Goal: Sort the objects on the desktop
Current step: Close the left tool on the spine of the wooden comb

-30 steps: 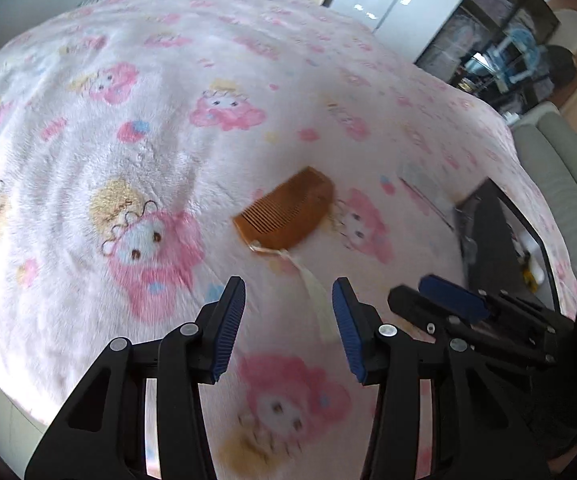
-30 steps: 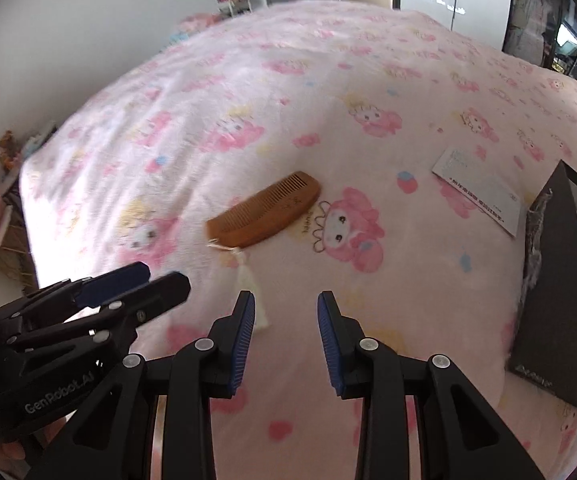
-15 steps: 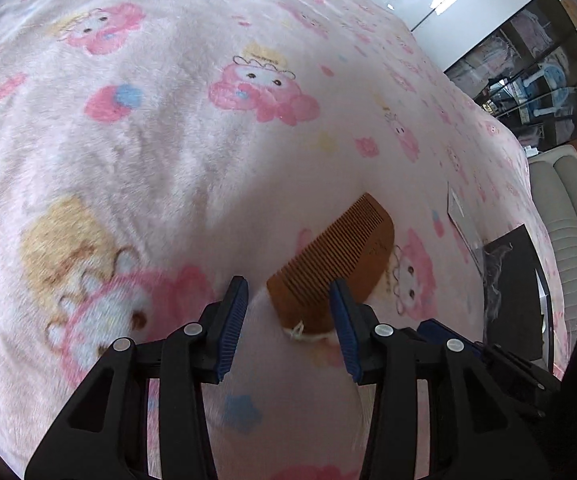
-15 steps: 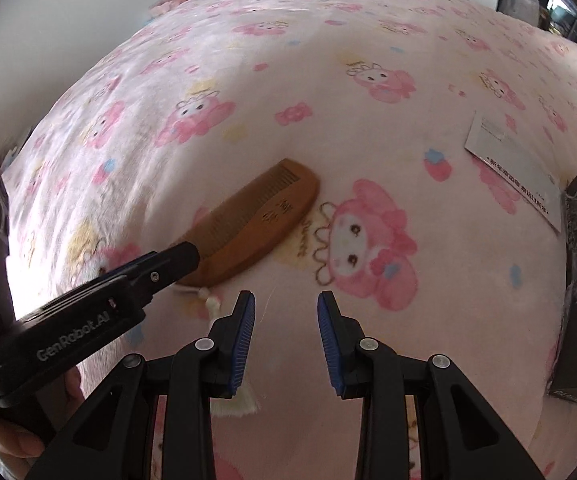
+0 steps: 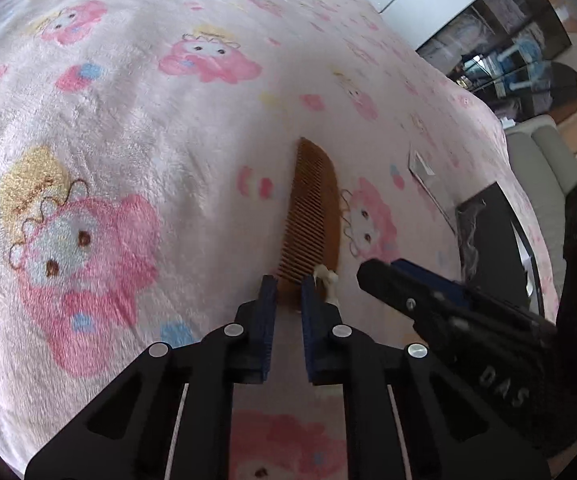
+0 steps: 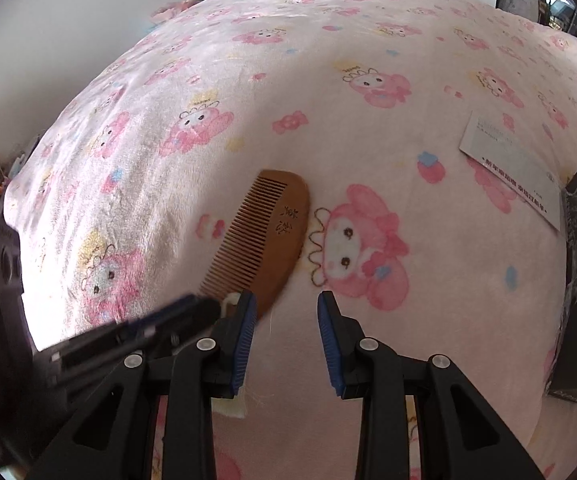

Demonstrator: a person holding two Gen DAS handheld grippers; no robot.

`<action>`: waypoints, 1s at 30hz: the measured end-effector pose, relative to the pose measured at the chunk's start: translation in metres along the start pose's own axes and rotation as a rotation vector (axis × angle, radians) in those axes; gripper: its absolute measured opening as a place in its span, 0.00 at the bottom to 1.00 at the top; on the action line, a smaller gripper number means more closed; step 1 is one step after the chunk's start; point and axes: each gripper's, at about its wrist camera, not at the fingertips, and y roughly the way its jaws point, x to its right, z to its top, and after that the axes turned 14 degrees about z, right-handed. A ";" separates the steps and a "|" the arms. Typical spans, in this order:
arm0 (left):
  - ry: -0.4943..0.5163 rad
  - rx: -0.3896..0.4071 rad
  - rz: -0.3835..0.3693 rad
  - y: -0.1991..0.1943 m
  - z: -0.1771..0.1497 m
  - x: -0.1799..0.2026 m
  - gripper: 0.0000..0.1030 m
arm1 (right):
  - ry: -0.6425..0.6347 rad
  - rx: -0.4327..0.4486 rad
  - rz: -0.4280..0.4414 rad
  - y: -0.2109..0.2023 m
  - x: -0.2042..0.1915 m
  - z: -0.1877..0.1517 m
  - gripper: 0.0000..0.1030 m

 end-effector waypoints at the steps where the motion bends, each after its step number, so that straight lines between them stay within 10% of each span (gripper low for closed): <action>1: -0.017 0.000 -0.005 -0.001 0.002 -0.003 0.09 | 0.007 0.001 0.006 -0.001 0.002 -0.001 0.28; 30: -0.049 -0.097 -0.060 0.026 0.018 0.005 0.14 | 0.015 -0.075 0.095 0.012 0.005 -0.023 0.28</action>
